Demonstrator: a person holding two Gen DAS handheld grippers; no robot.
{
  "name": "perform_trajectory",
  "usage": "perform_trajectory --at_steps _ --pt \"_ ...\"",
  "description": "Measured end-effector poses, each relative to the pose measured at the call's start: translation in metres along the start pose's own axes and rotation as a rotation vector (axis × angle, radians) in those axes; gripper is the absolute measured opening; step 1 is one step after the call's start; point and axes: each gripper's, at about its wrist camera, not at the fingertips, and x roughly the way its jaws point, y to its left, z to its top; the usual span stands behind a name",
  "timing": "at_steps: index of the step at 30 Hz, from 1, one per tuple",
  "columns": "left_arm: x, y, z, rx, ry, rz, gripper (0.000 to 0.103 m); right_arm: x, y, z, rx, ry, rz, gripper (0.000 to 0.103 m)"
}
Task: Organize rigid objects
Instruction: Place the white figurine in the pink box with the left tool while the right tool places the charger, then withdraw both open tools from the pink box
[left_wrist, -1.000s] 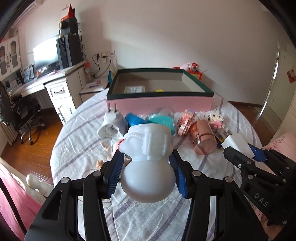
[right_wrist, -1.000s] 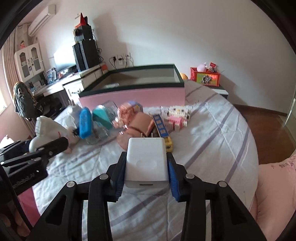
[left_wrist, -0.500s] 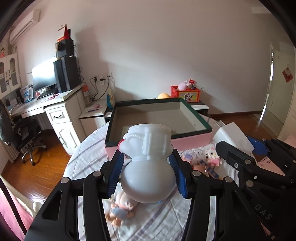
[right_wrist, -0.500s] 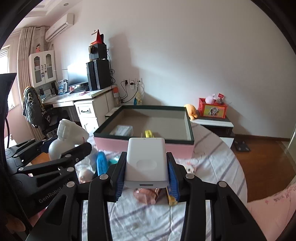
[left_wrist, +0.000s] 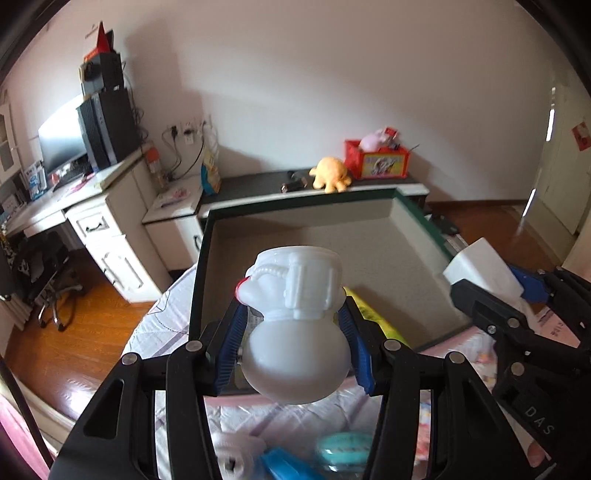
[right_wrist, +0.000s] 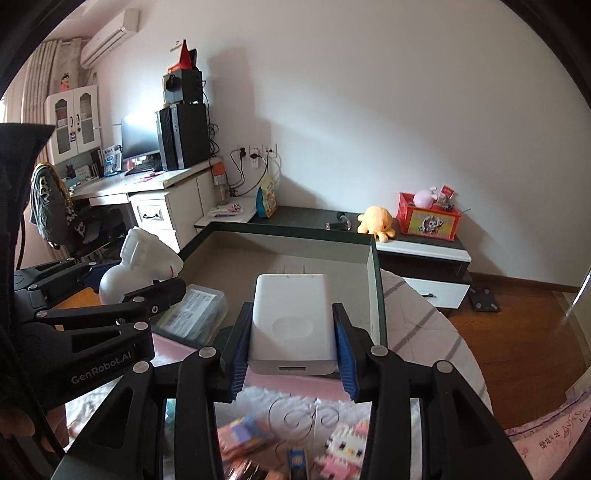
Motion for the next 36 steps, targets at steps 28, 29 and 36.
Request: perform_trajectory --at_steps 28,29,36 --pt "-0.095 0.033 -0.033 -0.112 -0.188 0.078 0.103 -0.028 -0.009 -0.008 0.098 -0.044 -0.033 0.085" --pt "-0.107 0.033 -0.038 -0.111 -0.205 0.091 0.103 -0.046 -0.004 -0.011 0.101 -0.073 -0.038 0.086" --pt "-0.177 0.027 -0.086 -0.134 -0.279 0.116 0.103 -0.123 0.021 -0.036 0.103 -0.195 -0.055 0.103"
